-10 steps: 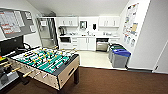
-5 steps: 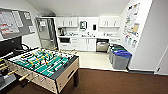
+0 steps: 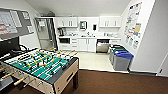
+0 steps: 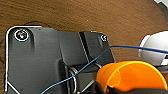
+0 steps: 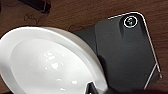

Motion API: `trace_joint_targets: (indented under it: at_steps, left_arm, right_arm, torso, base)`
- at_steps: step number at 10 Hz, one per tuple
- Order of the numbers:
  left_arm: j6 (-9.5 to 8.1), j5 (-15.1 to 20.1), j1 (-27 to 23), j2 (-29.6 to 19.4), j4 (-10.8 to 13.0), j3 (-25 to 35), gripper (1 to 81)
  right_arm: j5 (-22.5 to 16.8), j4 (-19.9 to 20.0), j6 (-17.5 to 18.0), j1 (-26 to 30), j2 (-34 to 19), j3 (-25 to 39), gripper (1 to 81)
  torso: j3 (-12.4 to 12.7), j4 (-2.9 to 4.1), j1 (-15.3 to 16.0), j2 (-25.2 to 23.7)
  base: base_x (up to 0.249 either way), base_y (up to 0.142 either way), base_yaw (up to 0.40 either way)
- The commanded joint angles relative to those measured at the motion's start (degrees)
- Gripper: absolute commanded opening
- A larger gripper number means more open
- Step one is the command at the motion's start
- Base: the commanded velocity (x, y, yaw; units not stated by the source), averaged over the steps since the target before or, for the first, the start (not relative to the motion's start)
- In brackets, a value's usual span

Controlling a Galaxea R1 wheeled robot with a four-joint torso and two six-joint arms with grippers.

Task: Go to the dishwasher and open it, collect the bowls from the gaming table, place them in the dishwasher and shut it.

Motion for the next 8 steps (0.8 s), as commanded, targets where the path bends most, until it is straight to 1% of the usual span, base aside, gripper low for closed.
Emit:
trace_joint_targets:
  at_steps: [1,4,6,8]
  left_arm:
    - [0.55,0.92,-2.17,-0.94,0.97,0.69,1.0]
    - [0.55,0.92,-2.17,-0.94,0.97,0.69,1.0]
    - [0.46,0.92,-2.17,-0.85,1.68,0.69,1.0]
    - [0.46,0.92,-2.17,-0.85,1.68,0.69,1.0]
  right_arm:
    - [-2.61,-1.37,-0.29,2.24,-0.33,1.14,1.0]
    - [-2.61,-1.38,-0.29,2.33,-0.24,1.23,1.0]
    - [-2.61,-1.38,-0.29,2.33,-0.23,1.23,1.0]
    - [-2.61,-1.55,-0.29,2.24,-0.15,1.23,1.0]
  torso:
    - [0.00,0.00,0.00,0.00]
    - [0.00,0.00,0.00,0.00]
    - [0.00,0.00,0.00,0.00]
    - [0.00,0.00,0.00,0.00]
  base:
    - [0.143,0.000,0.000]
    - [0.143,0.000,0.000]
    - [0.142,0.000,0.000]
    - [0.143,0.000,0.000]
